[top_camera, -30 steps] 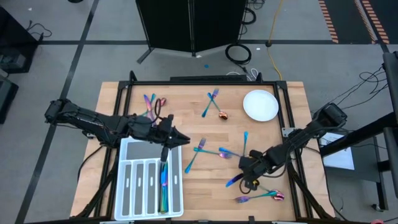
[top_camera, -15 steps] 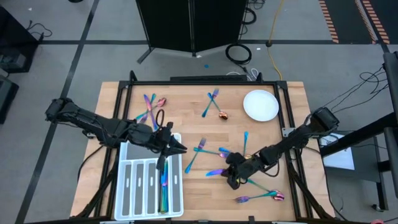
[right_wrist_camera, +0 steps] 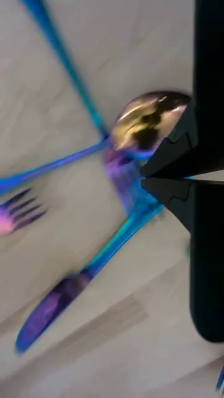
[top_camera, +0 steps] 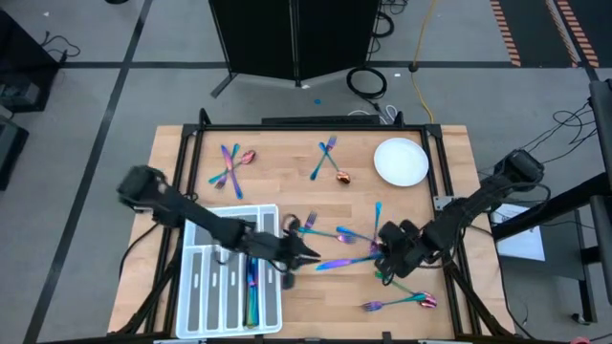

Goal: Sort silverware
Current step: Put the bottom iridescent knife into the cutlery tray

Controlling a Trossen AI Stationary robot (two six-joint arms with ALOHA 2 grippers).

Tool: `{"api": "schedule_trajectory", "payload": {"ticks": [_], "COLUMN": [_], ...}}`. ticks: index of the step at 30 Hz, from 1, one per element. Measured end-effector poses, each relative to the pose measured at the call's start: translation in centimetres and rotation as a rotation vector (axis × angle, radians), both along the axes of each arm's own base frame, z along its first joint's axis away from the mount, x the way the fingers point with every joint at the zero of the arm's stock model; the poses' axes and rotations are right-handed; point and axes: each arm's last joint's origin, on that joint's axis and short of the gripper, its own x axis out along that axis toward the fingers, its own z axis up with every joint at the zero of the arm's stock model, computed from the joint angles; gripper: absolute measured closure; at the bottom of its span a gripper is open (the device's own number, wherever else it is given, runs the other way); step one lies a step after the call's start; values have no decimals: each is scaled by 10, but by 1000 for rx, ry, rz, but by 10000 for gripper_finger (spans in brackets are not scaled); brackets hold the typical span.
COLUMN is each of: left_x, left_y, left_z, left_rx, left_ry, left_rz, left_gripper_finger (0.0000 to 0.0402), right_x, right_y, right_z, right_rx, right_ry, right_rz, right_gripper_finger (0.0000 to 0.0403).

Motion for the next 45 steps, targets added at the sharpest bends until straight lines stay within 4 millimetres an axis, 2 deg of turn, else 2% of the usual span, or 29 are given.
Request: {"api": "schedule_trajectory", "payload": {"ticks": [2, 6, 11, 19, 28, 32, 35, 41, 45], "left_x": [14, 32, 46, 50, 51, 52, 52, 51, 53], "left_y": [-2, -1, 4, 16, 19, 22, 22, 20, 16], "left_z": [-13, -25, -39, -38, -39, -39, -39, -38, -45], "left_rx": [12, 18, 31, 28, 58, 72, 71, 45, 41], "left_ry": [26, 41, 71, 68, 75, 73, 73, 69, 65], "left_rz": [6, 25, 47, 78, 54, 54, 55, 58, 50], "left_gripper_finger": [345, 345, 345, 345, 345, 345, 345, 345, 337], "right_x": [-5, -12, -4, 3, 18, 21, 22, 17, 15], "right_y": [3, 9, 18, 24, 34, 36, 39, 40, 38], "right_z": [-2, -9, -23, -38, -34, -26, -19, -24, -25], "right_rx": [10, -10, -25, -31, 87, 52, 18, 13, 13], "right_ry": [30, 84, 69, 72, -51, -57, -68, -23, 2], "right_rz": [-11, -31, -11, -1, 60, 77, 75, 46, 38], "right_gripper_finger": [403, 403, 403, 403, 403, 403, 403, 403, 403]}}
